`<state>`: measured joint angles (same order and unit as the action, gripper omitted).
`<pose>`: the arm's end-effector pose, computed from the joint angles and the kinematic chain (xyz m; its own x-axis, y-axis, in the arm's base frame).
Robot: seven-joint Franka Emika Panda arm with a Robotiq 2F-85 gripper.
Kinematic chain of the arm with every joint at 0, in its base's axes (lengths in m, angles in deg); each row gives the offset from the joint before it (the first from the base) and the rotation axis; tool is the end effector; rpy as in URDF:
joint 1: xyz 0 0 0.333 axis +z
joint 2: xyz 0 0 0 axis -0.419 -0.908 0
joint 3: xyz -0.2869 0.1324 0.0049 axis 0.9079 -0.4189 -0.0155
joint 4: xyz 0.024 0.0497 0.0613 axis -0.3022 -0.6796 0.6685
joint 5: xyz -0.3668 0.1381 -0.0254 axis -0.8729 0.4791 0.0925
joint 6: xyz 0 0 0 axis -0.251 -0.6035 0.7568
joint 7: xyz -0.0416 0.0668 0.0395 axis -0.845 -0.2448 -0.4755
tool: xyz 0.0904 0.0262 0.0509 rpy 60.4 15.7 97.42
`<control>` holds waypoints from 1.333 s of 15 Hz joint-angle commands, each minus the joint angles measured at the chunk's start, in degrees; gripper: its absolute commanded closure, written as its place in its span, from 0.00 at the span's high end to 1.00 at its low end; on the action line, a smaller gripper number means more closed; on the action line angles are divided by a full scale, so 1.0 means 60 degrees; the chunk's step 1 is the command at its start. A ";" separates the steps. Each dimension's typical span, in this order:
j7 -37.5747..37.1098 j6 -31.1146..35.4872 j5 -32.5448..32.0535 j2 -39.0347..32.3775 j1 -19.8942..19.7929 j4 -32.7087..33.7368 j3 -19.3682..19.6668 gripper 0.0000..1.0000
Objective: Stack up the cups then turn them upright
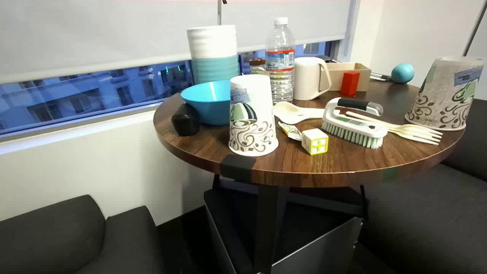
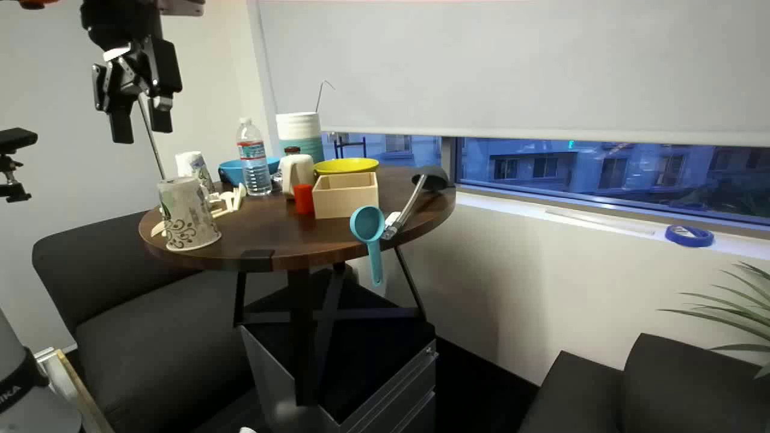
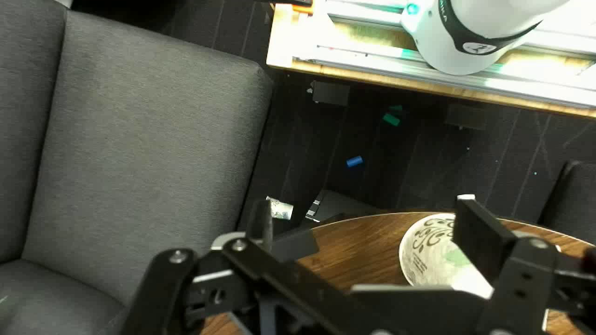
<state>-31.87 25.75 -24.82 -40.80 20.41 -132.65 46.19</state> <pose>0.2641 -0.0828 0.5679 0.9659 0.1198 -0.2295 0.1652 -0.9677 0.1901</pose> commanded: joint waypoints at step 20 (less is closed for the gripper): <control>-0.0003 0.2290 0.1531 -0.1352 0.3374 0.1334 -0.1503 1.00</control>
<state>-32.20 35.50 -19.56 -44.04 38.42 -127.16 38.10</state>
